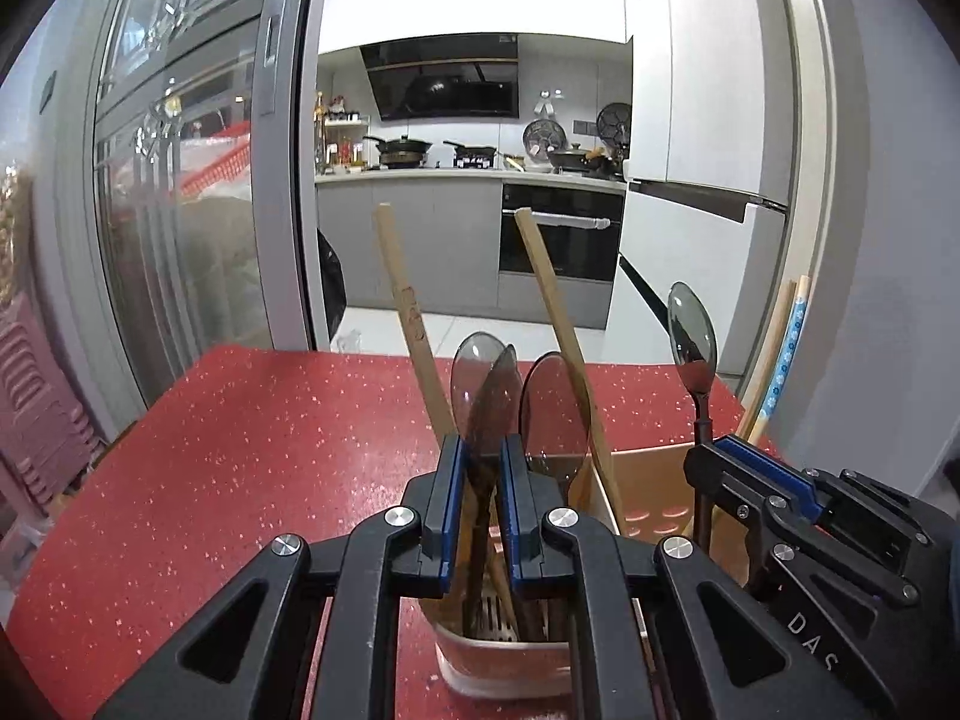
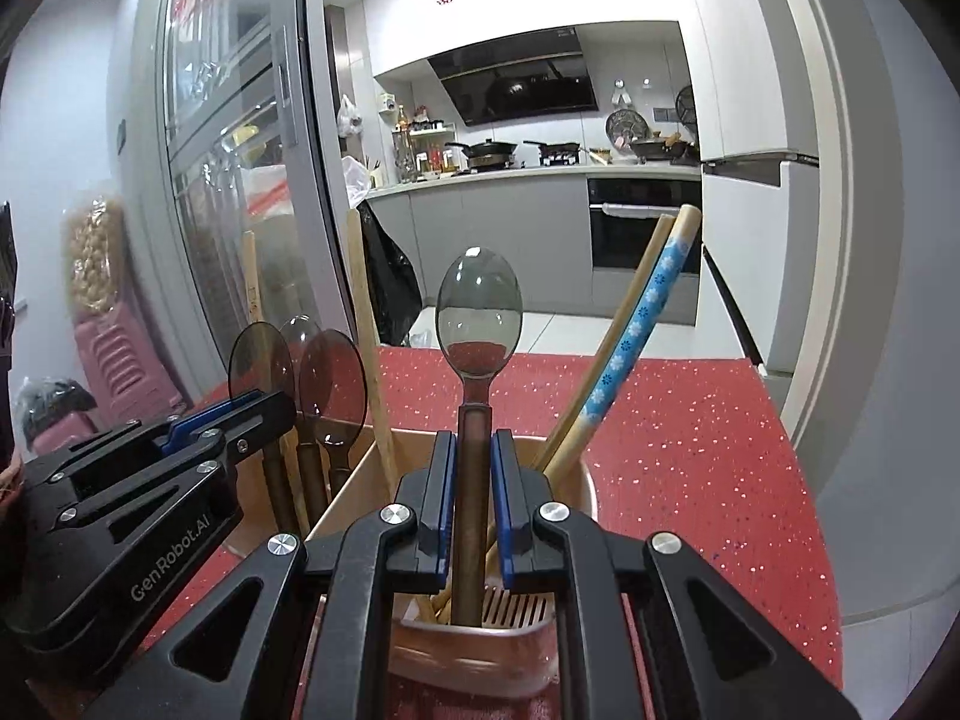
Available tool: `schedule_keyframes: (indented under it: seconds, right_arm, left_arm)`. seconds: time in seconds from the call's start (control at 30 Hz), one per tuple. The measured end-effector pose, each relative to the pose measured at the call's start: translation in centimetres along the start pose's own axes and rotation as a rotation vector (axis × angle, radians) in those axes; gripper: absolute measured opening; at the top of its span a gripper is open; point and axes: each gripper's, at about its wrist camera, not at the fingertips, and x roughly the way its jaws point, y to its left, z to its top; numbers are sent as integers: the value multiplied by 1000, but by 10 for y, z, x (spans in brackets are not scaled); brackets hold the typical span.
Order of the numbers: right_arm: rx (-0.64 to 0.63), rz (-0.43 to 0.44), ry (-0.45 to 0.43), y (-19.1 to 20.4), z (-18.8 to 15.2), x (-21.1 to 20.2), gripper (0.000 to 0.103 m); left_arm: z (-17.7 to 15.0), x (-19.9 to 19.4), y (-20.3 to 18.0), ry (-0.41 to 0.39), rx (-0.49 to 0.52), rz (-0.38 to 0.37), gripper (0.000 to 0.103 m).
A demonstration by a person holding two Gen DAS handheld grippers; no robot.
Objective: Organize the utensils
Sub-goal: 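Open both tools to release the spoons into the holder, then withdraw both tools from the holder toward the remaining chopstick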
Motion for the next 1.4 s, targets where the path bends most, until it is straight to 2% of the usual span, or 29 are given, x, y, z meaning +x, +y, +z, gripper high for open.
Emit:
schedule_keyframes:
  seconds: [0.13, 0.2, 0.23, 0.27, 0.4, 0.6, 0.8, 1.13, 1.37, 1.4]
  right_arm:
    - [19, 25, 28, -4, 4, -1, 15]
    - [34, 34, 33, -6, 7, -2, 24]
    - [48, 46, 37, -8, 8, -4, 31]
    - [64, 51, 35, -10, 9, -7, 33]
    - [96, 72, 29, -12, 15, -19, 34]
    - [123, 92, 28, -9, 16, -44, 44]
    - [152, 95, 66, -8, 8, -63, 48]
    - [170, 82, 179, 4, -19, -76, 52]
    - [176, 76, 315, 20, -48, -78, 55]
    - [180, 78, 335, 22, -53, -78, 55]
  left_arm:
    - [1, -2, 7, 23, -41, -8, 37]
    - [2, -5, 9, 28, -52, -12, 37]
    - [2, -6, 10, 28, -53, -10, 37]
    - [3, -8, 10, 28, -53, -9, 37]
    - [4, -16, 12, 31, -56, -1, 37]
    - [1, -31, 17, 53, -62, 14, 37]
    - [-6, -44, 21, 94, -41, 32, 37]
    - [-32, -64, 31, 176, -16, 54, 37]
    - [-59, -71, 54, 265, -48, 59, 38]
    - [-64, -72, 58, 276, -54, 63, 45]
